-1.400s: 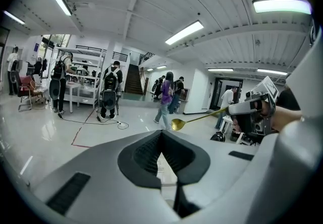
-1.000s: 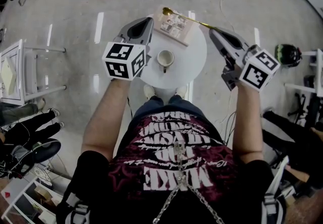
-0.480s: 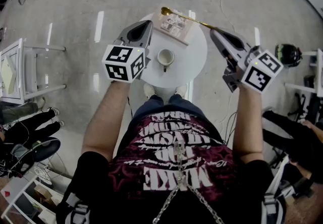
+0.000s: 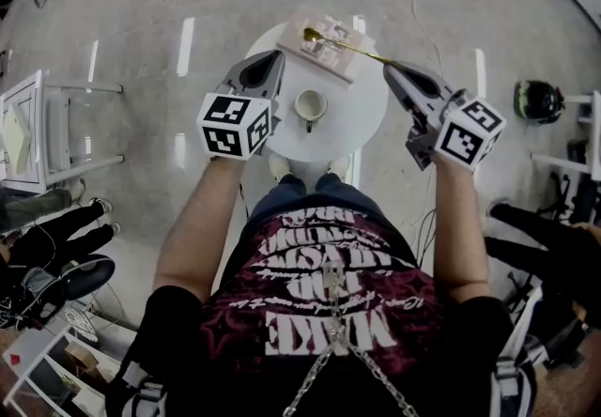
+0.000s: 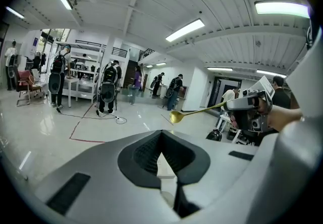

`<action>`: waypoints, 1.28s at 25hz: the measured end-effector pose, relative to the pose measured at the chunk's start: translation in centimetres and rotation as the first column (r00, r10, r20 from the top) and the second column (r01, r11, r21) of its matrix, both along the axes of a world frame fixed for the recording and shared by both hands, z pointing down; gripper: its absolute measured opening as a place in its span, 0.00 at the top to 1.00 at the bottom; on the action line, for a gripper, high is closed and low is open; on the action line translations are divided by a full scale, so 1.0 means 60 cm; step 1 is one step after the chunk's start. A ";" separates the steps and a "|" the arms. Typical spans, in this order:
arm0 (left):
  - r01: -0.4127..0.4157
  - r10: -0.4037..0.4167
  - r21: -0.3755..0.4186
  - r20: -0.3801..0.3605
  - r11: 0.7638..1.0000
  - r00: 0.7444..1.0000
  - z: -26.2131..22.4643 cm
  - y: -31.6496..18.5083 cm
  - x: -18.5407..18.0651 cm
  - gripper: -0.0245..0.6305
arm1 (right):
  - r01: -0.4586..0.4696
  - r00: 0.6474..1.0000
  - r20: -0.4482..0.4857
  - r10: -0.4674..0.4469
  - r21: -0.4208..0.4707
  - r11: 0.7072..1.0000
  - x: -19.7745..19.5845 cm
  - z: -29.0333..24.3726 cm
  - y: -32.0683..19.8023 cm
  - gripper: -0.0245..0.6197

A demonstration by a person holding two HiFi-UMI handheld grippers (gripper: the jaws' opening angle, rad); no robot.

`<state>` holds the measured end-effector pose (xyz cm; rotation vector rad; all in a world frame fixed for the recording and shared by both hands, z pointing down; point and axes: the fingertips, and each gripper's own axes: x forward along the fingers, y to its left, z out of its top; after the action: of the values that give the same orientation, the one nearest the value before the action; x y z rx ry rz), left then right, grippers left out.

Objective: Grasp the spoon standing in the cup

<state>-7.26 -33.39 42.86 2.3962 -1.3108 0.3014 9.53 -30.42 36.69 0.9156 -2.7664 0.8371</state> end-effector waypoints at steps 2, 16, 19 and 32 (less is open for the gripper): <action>0.005 -0.005 -0.015 0.011 1.000 1.000 0.020 0.002 -0.006 0.93 | -0.007 1.000 0.004 0.007 -0.012 1.000 0.002 0.020 0.004 0.91; 0.024 -0.025 -0.076 -0.011 0.997 1.000 0.101 0.018 -0.014 0.93 | -0.074 0.996 -0.060 0.067 -0.116 0.990 0.022 0.177 0.023 0.91; 0.032 -0.035 -0.098 -0.030 0.995 0.999 0.114 0.024 -0.019 0.93 | -0.088 0.994 -0.072 0.079 -0.140 0.986 0.019 0.222 0.030 0.91; 0.041 -0.042 -0.119 -0.007 0.992 0.999 0.141 0.036 -0.037 0.93 | -0.061 0.980 -0.200 0.005 -0.278 0.959 -0.009 0.423 0.089 0.91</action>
<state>-9.49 -31.21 51.32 2.2665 -1.2990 0.3467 8.99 -25.10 62.04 0.9359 -2.3905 1.0508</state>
